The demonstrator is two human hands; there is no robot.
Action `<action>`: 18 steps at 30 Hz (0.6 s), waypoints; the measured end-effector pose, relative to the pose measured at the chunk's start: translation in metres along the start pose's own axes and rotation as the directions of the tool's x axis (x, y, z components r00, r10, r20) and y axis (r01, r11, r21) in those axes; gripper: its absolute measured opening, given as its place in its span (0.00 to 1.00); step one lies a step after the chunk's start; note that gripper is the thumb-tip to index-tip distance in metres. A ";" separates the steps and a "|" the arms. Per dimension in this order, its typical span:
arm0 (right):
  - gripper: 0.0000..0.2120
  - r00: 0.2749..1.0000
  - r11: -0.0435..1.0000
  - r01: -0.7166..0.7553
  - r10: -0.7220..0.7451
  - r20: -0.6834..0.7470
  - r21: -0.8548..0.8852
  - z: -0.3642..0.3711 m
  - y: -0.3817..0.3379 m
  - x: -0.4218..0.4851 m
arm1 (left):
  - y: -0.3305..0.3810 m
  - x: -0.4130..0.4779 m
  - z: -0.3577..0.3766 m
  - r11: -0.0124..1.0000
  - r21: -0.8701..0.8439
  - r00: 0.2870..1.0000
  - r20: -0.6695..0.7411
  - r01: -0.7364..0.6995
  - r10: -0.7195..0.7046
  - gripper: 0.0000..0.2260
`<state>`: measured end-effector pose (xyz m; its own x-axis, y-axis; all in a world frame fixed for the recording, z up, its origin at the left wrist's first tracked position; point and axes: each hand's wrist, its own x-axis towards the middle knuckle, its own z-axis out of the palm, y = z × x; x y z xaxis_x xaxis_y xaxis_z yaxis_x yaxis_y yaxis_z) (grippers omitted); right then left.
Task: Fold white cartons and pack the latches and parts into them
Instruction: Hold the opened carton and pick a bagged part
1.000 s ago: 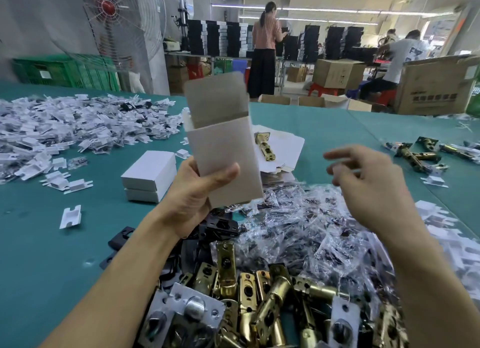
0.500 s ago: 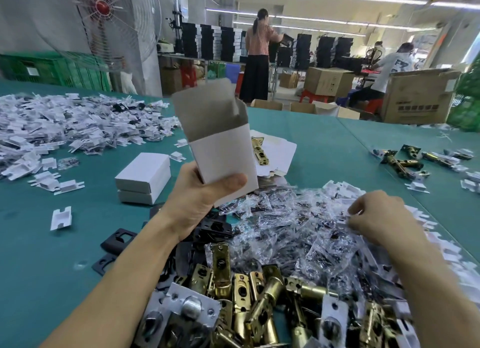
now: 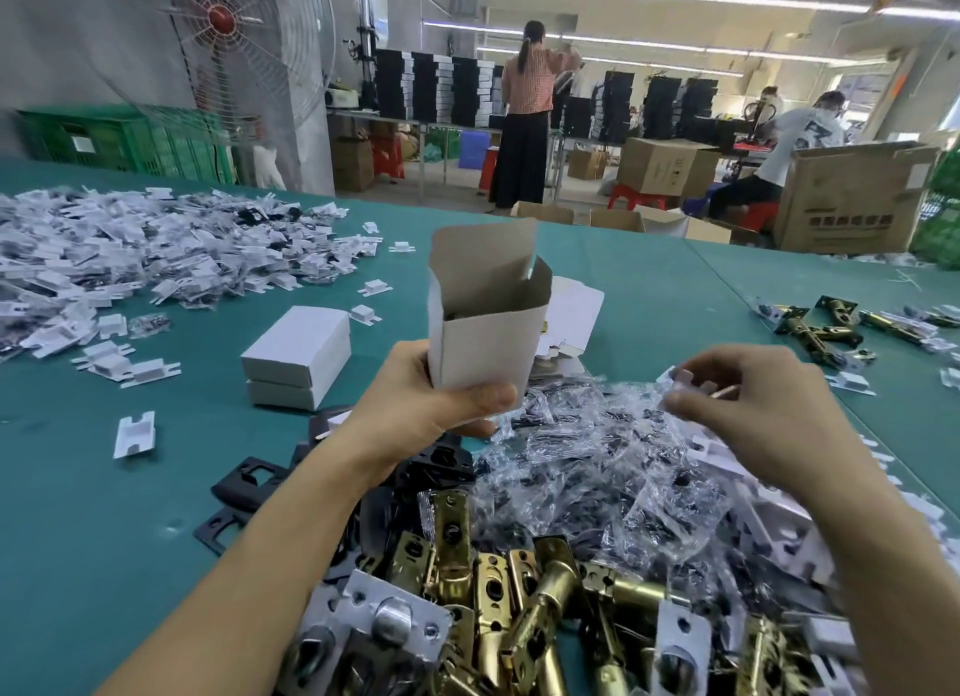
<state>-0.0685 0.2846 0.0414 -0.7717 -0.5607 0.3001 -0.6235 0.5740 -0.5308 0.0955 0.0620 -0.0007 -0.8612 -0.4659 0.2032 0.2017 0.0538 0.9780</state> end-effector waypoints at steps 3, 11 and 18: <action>0.06 0.988 0.930 0.142 -0.154 0.011 0.338 -0.001 -0.030 -0.007 | -0.003 0.000 -0.002 0.998 0.056 0.999 0.024 0.039 -0.041 0.12; 0.02 0.897 0.812 0.428 -0.437 -0.071 0.397 0.009 -0.077 -0.005 | -0.010 0.003 -0.004 0.984 0.172 0.998 0.034 0.043 -0.050 0.13; 0.05 0.822 0.813 0.570 -0.568 -0.049 0.118 -0.002 -0.088 0.006 | -0.008 0.002 -0.003 0.995 0.096 1.000 0.019 0.021 -0.023 0.08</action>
<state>-0.0187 0.2320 0.0910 -0.2861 -0.7572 0.5872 -0.9318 0.0770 -0.3546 0.0934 0.0578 -0.0084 -0.8742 -0.4501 0.1820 0.1384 0.1284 0.9820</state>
